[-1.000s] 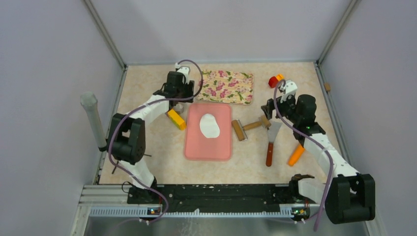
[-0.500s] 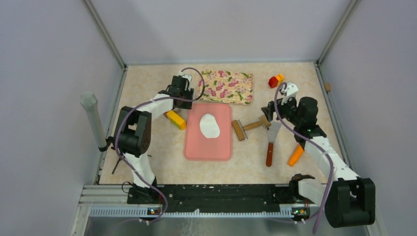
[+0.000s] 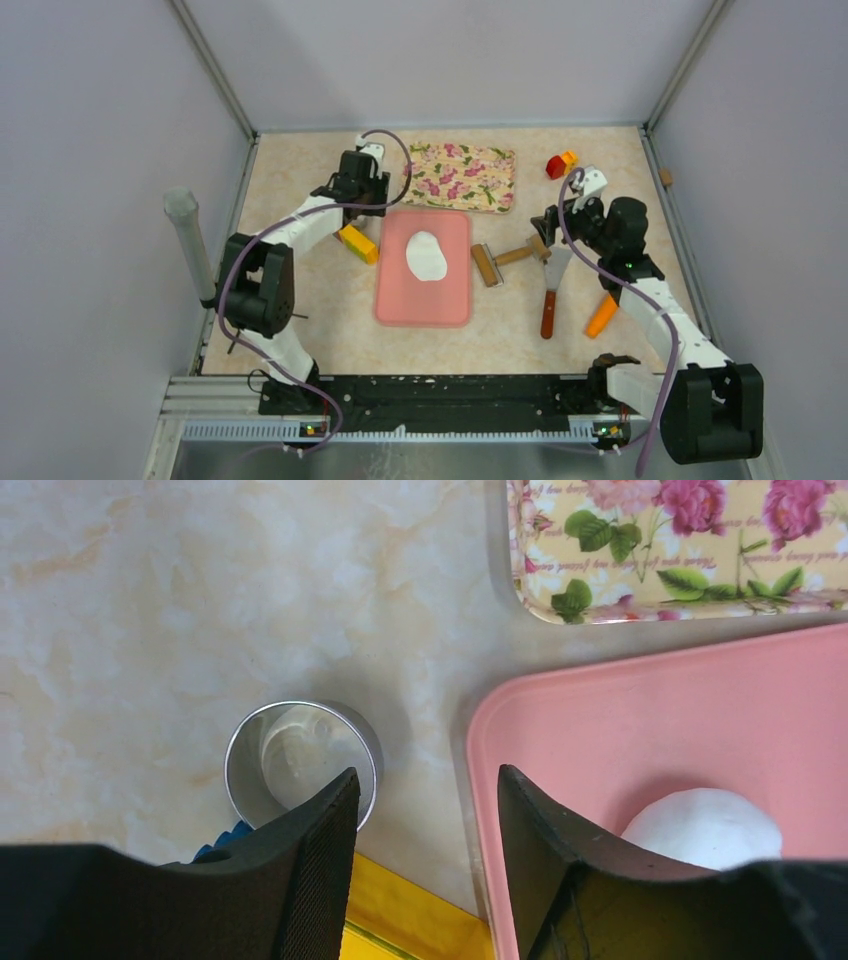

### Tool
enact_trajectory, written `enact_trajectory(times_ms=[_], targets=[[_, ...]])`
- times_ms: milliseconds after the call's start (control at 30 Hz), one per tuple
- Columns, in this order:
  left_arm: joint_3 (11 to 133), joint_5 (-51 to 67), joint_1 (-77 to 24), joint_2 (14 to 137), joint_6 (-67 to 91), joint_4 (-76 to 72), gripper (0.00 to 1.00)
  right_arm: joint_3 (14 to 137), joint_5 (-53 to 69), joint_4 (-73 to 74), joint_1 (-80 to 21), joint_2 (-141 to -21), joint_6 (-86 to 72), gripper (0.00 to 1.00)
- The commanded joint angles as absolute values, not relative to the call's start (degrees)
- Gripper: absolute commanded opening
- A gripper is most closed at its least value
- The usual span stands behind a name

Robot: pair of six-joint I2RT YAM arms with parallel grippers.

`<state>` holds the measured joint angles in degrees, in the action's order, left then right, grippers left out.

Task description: Roll out the dumpling wrappers from the dough

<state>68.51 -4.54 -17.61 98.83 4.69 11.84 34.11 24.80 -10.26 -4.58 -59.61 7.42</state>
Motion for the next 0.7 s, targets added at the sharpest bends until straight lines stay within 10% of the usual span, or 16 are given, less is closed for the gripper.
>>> enact_trajectory(times_ms=[0,467,667], targets=[[68.4,-8.1,-17.3,100.4,3.7,12.2,0.54,33.4,26.4,-12.6,-3.7,-57.5,7.1,0.81],[71.5,-11.5,-17.3,105.6,3.2,15.1,0.37,33.0,27.9,-13.1,-3.0,-57.0,6.5,0.81],[71.9,-10.3,-17.3,105.2,3.7,15.8,0.00,32.9,27.8,-13.3,-3.0,-57.0,6.3,0.81]])
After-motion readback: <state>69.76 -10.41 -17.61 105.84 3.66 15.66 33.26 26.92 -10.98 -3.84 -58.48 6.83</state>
